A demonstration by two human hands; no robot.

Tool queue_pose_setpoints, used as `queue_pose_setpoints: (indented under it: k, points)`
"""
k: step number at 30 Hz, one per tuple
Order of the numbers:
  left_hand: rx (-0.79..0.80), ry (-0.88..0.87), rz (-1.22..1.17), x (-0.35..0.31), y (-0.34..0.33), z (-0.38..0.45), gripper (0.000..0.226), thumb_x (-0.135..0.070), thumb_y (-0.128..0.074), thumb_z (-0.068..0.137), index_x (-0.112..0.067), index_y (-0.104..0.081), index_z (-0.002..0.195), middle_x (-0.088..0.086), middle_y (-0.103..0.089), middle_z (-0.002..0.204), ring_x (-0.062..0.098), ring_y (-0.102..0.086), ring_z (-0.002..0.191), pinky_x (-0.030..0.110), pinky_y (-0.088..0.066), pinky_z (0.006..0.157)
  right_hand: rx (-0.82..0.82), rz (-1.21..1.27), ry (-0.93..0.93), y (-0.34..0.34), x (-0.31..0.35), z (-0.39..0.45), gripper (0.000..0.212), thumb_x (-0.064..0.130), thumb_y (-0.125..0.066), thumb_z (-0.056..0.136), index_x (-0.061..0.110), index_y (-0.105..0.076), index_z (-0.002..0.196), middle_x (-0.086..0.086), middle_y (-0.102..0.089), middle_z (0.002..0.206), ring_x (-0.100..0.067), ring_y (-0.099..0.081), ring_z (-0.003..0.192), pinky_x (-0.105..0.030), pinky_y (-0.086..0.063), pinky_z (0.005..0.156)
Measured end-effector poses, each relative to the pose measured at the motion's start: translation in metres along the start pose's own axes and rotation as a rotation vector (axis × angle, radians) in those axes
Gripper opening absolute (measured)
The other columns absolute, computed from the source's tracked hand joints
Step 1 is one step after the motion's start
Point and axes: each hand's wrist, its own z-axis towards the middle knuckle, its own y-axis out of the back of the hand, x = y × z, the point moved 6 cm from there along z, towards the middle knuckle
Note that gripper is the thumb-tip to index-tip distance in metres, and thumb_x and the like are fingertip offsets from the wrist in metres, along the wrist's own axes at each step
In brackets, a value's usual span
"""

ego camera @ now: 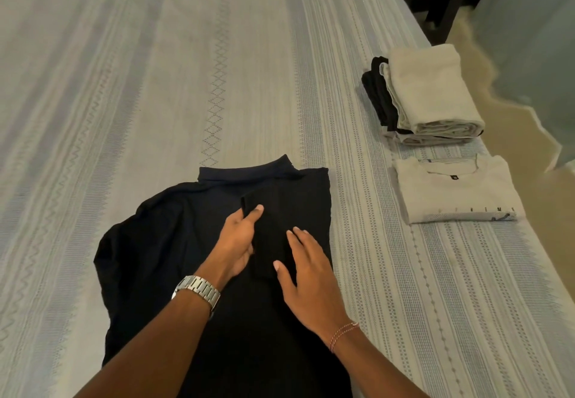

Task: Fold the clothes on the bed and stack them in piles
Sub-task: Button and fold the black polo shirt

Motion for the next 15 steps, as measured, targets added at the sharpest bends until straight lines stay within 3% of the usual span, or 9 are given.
queue_pose_setpoints:
  k: [6, 10, 13, 15]
  points:
    - [-0.059, 0.006, -0.005, 0.011, 0.029, 0.001, 0.027, -0.030, -0.054, 0.104, -0.015, -0.064, 0.124, 0.007, -0.076, 0.112, 0.025, -0.073, 0.104, 0.049, -0.056, 0.097, 0.169, -0.231, 0.011, -0.036, -0.005, 0.001, 0.081, 0.070, -0.016, 0.097, 0.024, -0.005, 0.163, -0.003, 0.004, 0.171, -0.018, 0.015, 0.156, -0.042, 0.011, 0.124]
    - [-0.152, -0.012, 0.092, 0.016, 0.036, -0.001, 0.026, -0.033, -0.056, 0.103, -0.017, -0.063, 0.123, 0.008, -0.072, 0.116, 0.024, -0.070, 0.105, 0.050, -0.056, 0.095, 0.238, -0.269, 0.012, -0.048, -0.015, 0.000, 0.079, 0.068, -0.012, 0.099, 0.023, -0.001, 0.163, -0.004, 0.013, 0.170, -0.018, 0.024, 0.152, -0.044, 0.015, 0.122]
    - [-0.401, -0.253, 0.535, -0.004, 0.036, -0.006, 0.039, -0.030, -0.064, 0.098, -0.010, -0.054, 0.130, 0.006, -0.063, 0.118, 0.021, -0.060, 0.107, 0.036, -0.050, 0.092, 0.151, -0.110, 0.004, -0.040, -0.016, -0.003, 0.069, 0.058, -0.026, 0.105, 0.023, -0.013, 0.163, 0.000, 0.003, 0.171, -0.014, 0.013, 0.155, -0.035, 0.010, 0.124]
    - [-0.562, -0.497, 0.953, -0.028, 0.016, -0.018, 0.052, -0.030, -0.067, 0.095, -0.007, -0.047, 0.137, 0.012, -0.054, 0.130, 0.029, -0.051, 0.121, 0.039, -0.045, 0.097, -0.020, -0.011, -0.042, -0.025, -0.022, -0.003, 0.062, 0.048, -0.038, 0.105, 0.017, -0.032, 0.158, -0.003, -0.017, 0.168, -0.017, -0.010, 0.156, -0.029, -0.005, 0.124]
